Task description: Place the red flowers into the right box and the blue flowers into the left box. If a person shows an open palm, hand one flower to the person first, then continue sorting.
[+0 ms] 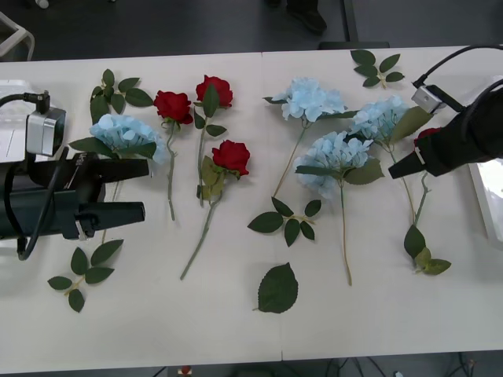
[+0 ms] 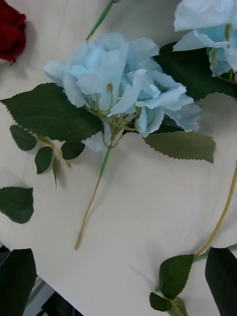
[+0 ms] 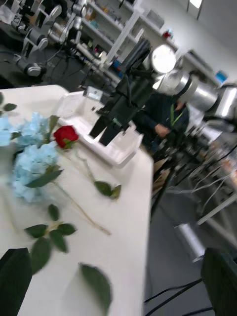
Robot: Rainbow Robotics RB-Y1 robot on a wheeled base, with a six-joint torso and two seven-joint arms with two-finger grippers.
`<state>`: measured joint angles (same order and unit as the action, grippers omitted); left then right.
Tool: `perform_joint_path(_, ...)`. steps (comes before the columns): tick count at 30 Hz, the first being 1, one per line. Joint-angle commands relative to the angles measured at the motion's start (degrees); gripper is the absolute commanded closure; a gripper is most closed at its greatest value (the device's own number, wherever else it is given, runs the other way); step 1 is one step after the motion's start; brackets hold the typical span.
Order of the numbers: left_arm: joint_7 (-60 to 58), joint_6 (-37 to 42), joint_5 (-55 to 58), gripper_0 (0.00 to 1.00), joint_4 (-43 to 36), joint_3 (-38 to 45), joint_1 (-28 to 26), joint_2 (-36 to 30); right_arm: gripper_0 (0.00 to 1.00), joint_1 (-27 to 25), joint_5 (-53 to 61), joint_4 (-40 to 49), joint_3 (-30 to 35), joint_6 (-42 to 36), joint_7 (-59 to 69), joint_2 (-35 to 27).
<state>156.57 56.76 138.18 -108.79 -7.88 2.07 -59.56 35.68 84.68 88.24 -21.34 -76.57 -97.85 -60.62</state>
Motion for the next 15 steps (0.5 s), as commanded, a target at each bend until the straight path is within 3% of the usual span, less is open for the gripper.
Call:
perform_joint_path(1, -1.6, 0.5, -11.2, 0.0, -1.8, 9.4, 2.8, -1.4, 0.0, 4.0, -5.8, -3.1, -0.3, -1.4, 9.7, 4.7)
perform_joint_path(6, -3.2, 0.5, -23.7, 0.0, -5.2, 15.1, 3.0, -1.4, 0.0, 9.1, -9.9, -13.6, -3.9, -1.4, 15.5, 8.4)
perform_joint_path(11, -20.1, 0.5, -37.6, 0.0, -5.0, 14.6, 4.3, -1.1, 0.0, 16.1, -10.0, -30.3, -5.7, -2.0, 14.4, 11.9)
perform_joint_path(15, -32.4, 0.5, -45.6, 0.0, -2.8, 13.3, 4.4, -0.2, 0.0, 19.7, -10.1, -37.2, -5.8, -2.6, 10.6, 12.5)
